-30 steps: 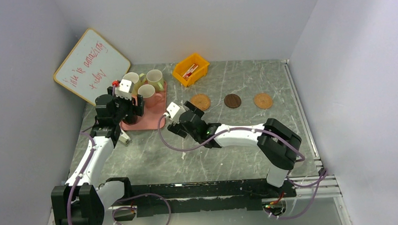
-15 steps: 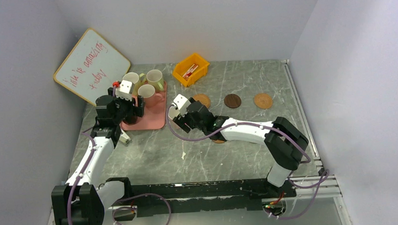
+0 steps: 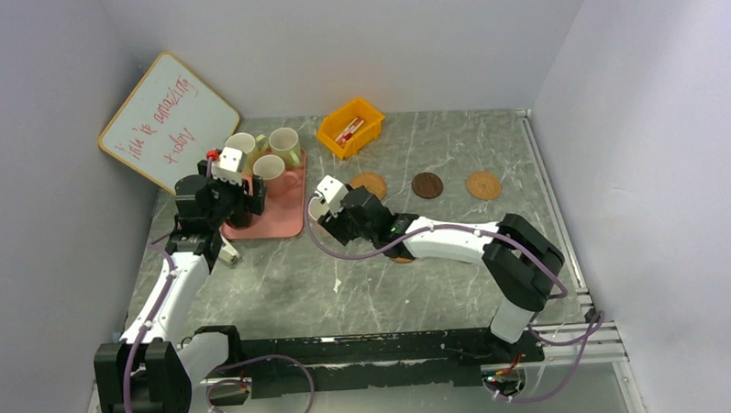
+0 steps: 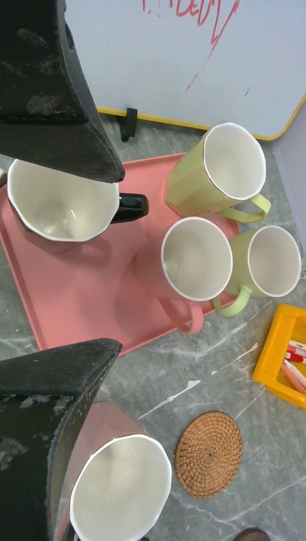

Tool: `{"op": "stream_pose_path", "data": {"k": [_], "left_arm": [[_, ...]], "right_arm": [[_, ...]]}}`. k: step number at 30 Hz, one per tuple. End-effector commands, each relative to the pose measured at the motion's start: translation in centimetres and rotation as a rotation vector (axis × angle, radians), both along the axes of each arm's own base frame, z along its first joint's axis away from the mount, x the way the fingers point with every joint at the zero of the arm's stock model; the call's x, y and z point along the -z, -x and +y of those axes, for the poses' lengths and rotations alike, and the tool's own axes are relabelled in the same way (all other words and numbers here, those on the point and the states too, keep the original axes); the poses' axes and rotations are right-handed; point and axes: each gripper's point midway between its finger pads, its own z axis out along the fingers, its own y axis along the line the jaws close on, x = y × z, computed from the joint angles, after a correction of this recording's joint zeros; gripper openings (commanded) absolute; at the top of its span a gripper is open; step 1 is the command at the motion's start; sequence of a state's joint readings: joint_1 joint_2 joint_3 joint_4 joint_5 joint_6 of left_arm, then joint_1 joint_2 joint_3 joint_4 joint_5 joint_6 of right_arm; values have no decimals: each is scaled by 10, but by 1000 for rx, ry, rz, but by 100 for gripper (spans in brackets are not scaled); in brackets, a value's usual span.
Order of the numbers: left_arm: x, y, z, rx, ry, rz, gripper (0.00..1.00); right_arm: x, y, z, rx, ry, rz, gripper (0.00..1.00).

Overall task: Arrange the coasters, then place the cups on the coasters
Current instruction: Pick up the cup at the center of the board.

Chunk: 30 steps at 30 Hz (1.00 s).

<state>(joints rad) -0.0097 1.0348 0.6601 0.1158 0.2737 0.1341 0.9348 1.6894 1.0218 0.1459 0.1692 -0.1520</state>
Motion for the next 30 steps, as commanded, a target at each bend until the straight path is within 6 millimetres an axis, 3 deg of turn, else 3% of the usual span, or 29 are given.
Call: {"op": "stream_pose_path", "data": {"k": [1, 10, 19, 30], "left_arm": [[-16, 0, -3, 18, 17, -60, 97], [-16, 0, -3, 18, 16, -61, 97], [-17, 0, -3, 18, 17, -61, 97], [-17, 1, -3, 18, 17, -63, 97]], "right_arm": [[-4, -7, 5, 5, -34, 16, 64], [-6, -7, 4, -11, -51, 30, 56], [1, -6, 6, -21, -48, 40, 54], [6, -4, 9, -33, -46, 52, 31]]}}
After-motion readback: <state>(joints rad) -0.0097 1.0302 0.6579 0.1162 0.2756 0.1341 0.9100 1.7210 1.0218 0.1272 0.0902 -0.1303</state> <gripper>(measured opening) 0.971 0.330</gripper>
